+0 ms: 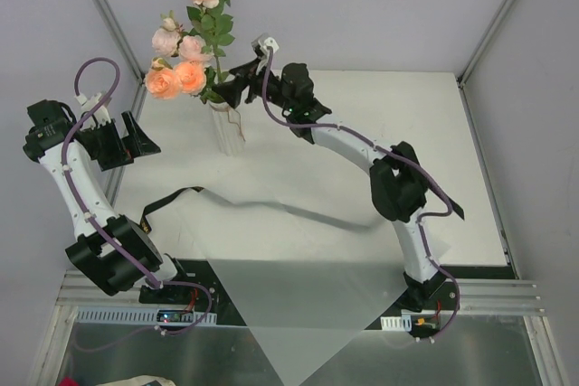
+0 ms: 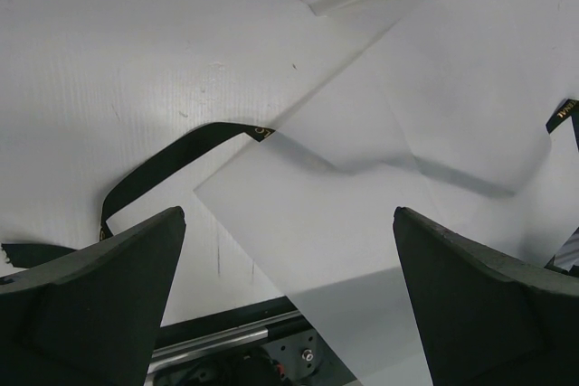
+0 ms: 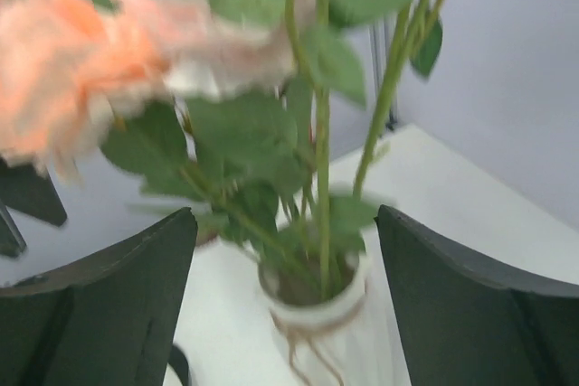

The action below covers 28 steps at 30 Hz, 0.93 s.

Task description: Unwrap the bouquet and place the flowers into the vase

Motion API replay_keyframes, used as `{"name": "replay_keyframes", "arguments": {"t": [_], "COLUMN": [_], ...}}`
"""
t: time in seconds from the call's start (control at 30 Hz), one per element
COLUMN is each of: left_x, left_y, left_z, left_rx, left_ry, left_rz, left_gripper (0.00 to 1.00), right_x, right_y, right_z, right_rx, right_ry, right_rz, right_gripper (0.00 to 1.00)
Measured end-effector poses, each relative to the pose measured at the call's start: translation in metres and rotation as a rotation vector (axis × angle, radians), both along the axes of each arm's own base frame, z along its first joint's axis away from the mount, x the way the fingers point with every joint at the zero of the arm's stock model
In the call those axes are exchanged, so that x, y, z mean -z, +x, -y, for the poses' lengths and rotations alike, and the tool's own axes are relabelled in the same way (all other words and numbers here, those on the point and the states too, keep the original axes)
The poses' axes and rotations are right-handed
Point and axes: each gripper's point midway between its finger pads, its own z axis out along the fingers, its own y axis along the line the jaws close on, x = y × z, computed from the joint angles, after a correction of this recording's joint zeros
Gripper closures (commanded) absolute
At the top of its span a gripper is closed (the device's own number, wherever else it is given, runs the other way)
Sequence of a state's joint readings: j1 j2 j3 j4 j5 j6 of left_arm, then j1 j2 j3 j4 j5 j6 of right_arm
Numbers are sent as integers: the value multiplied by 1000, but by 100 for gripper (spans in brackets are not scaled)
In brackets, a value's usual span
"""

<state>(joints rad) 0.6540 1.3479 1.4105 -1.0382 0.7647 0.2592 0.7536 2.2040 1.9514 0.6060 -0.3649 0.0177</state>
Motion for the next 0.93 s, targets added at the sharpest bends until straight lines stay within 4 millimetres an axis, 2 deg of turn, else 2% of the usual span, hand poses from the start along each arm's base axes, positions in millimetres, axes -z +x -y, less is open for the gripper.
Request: {"name": "replay_keyframes", "arguments": {"t": [0.13,0.2,0.33,0.47,0.57,0.7,0.83,0.93], "left_x": [-2,-2,-5,-13,-18,-11,3,11], "left_y": [1,1,-1,-4,-7,-14,-22,-24], "left_z": [2,2,4,6,8,13,18,19], "left_rx": [6,7,8,9,10,18,25,32], "left_ry": [-10,-11,-4,15,31,45,38,36], "left_rz": [8,10,22,47,67,75,58,47], "left_gripper": [1,1,1,1,1,1,1,1], "right_x": [41,47,32,9,11,44,80,92], "right_y": [-18,-28,-46,-59,-65,-75,-90,-98], "right_z": [20,34,70,119,160,203,229,242], "right_rx": [8,21,71,162,268,396,446,465], "right_ry": [-120,-170,-259,-340,-409,-531,-648,-699], "right_rz": [-70,-99,-135,-177,-234,-333,-407,-436], "right_gripper": [4,4,4,4,4,4,4,4]}}
